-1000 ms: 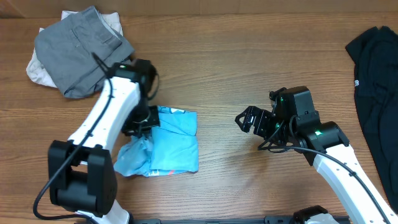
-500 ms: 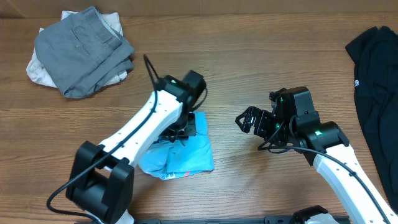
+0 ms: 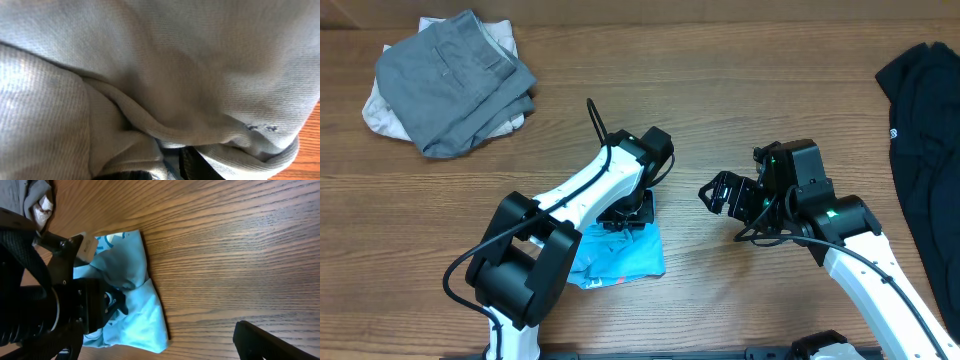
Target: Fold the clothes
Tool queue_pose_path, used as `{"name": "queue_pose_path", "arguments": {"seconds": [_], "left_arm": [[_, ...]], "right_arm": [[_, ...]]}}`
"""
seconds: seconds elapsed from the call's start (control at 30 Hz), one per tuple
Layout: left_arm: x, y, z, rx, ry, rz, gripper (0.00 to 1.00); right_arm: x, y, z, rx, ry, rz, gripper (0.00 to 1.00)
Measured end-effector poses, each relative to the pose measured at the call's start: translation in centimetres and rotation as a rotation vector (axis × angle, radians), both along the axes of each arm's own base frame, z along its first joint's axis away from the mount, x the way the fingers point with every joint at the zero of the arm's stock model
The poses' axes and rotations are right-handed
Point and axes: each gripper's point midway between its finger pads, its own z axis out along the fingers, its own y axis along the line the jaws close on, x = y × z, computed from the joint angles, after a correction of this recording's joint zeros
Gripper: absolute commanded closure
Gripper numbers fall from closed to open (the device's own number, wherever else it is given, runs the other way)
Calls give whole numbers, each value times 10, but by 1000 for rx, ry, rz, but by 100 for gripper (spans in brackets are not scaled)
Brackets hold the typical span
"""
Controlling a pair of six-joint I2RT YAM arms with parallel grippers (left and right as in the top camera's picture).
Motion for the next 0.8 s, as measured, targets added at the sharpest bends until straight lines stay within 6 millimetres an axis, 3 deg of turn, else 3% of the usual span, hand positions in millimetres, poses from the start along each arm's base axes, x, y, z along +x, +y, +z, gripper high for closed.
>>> {"name": "queue_pose_path", "arguments": {"seconds": [0.17,0.27,0.37,0.43,0.47,0.53,0.63,0.8], "left_arm": [[-2,-2,6,-8,16,1,58],[-1,-5,18,-24,18,-9,46],[3,-10,42,-58,-11,-21,37],[8,-14,61,-84,-39,-30,5],[11,-17,71,-101,-57,-31,2],[16,-20,93,-130,-92,-25,0],[21,-8,118,-145,-119,9,0],[35,46,134,-133,-124,138,0]], "right_arm": [[0,0,0,-1,1,0,0],[0,0,0,-1,1,0,0],[0,0,0,0,1,-1,0],[0,0,0,0,1,0,0],[0,0,0,0,1,0,0],[0,0,0,0,1,0,0],[0,0,0,-1,1,-1,0],[0,0,0,0,1,0,0]]}}
